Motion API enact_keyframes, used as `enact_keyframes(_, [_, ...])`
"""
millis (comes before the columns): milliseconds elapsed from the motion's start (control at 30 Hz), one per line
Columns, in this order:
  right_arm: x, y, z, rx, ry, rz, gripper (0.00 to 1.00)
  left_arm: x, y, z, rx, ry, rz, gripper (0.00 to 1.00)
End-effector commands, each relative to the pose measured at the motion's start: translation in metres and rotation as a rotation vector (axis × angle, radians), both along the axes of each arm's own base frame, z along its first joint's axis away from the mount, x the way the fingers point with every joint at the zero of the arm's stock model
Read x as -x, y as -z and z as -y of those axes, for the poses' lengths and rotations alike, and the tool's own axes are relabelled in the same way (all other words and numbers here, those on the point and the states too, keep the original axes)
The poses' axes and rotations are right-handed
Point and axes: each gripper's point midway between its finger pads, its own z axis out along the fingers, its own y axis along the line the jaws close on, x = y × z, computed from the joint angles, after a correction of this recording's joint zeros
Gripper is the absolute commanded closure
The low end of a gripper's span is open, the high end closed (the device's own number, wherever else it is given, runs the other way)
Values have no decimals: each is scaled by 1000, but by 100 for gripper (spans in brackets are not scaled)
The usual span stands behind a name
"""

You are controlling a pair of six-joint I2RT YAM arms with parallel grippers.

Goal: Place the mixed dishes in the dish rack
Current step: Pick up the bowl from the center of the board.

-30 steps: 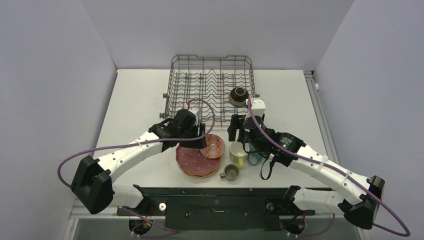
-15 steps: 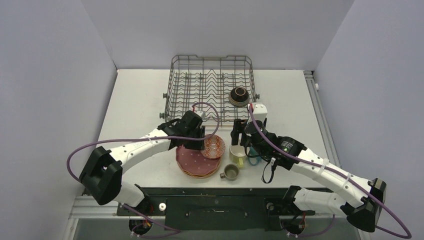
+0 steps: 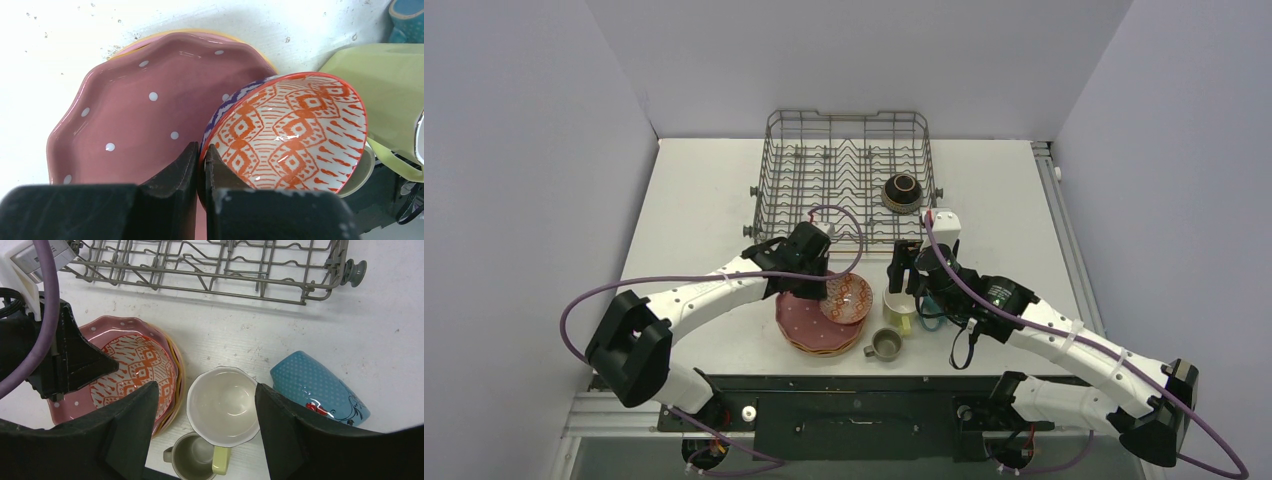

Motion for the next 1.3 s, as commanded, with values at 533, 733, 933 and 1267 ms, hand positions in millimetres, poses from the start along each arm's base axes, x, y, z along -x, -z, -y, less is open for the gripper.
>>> enact_keyframes(533, [15,-35,-36,-266,-142,40,19,-10,-93,5,372,5,160,100])
enact_keyframes(733, [25,-55,-50,-464,-181,54,19,-5,-110,7,514,21,165,100])
enact_keyframes(933, [29,-69,-57,-591,-183,46,17,2,-127,11,642,49,178,100])
enact_keyframes(1267, [44,-80,-84,-708,-299,-5,9,9,-150,8,779,73,207,100])
